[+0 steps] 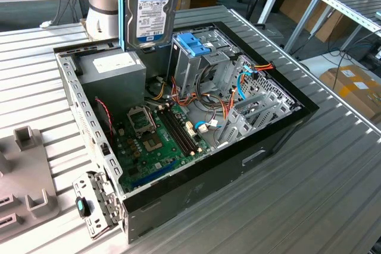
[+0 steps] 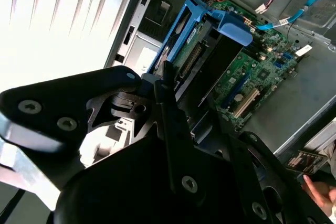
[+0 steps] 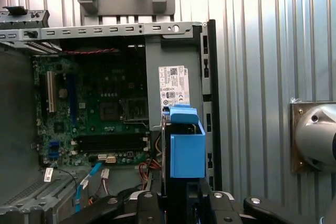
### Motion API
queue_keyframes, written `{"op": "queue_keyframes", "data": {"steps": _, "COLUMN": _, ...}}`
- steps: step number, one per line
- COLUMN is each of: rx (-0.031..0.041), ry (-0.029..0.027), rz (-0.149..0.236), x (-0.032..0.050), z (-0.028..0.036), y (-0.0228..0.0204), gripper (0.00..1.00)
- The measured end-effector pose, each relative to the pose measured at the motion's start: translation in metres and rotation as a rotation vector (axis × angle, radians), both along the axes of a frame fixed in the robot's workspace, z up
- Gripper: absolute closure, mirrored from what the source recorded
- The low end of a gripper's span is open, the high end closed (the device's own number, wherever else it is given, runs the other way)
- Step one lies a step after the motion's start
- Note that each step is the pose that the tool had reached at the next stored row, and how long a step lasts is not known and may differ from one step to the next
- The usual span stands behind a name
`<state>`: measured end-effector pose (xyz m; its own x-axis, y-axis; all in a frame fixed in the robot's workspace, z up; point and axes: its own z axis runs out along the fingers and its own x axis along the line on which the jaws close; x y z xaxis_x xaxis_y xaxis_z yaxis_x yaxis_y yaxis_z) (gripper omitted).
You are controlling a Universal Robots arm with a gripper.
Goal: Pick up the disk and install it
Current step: 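Pick up the disk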
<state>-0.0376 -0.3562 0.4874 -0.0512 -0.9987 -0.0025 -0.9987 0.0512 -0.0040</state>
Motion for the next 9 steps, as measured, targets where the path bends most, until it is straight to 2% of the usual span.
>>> {"op": "queue_keyframes", "data": {"steps": 3, "rx": 0.0001, "ry": 0.0, "rz": 0.0, "x": 0.011, "z": 0.0, "y": 0.0, "gripper": 0.65}}
{"op": "queue_keyframes", "data": {"steps": 9, "rx": 0.0, "ry": 0.0, "rz": 0.0, "x": 0.0232, "z": 0.0, "y": 0.0, "gripper": 0.65}}
